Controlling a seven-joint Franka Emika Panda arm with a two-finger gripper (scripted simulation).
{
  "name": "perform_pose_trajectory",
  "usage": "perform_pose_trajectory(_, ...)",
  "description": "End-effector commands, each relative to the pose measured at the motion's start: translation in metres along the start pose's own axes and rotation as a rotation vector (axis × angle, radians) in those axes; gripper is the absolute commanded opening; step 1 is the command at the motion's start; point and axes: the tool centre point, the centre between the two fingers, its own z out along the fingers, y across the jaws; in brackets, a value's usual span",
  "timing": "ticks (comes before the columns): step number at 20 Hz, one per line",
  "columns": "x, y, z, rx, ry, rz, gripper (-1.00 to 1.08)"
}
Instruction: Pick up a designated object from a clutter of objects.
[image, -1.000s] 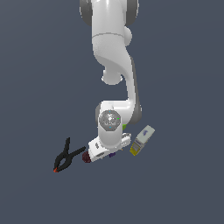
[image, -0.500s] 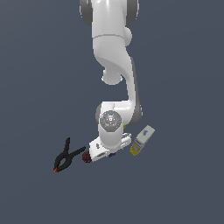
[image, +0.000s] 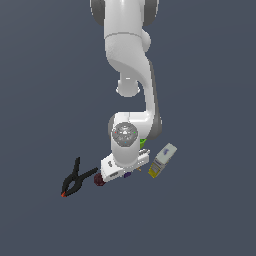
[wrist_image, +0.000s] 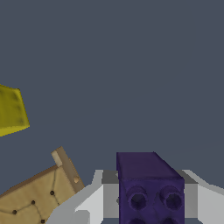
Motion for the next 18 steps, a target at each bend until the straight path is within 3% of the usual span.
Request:
perform_pose_trajectory(1,-0.003,0.002,-0.011,-0.001,0.001,0.0,-1.0)
perform_pose_trajectory(8,-0.018,0.008,-0.06,0.0,0.0,0.0,-1.0)
perform_pose_trajectory(18,-0.052,0.022,-0.171,0.002,-0.002,-0.001,-1.0)
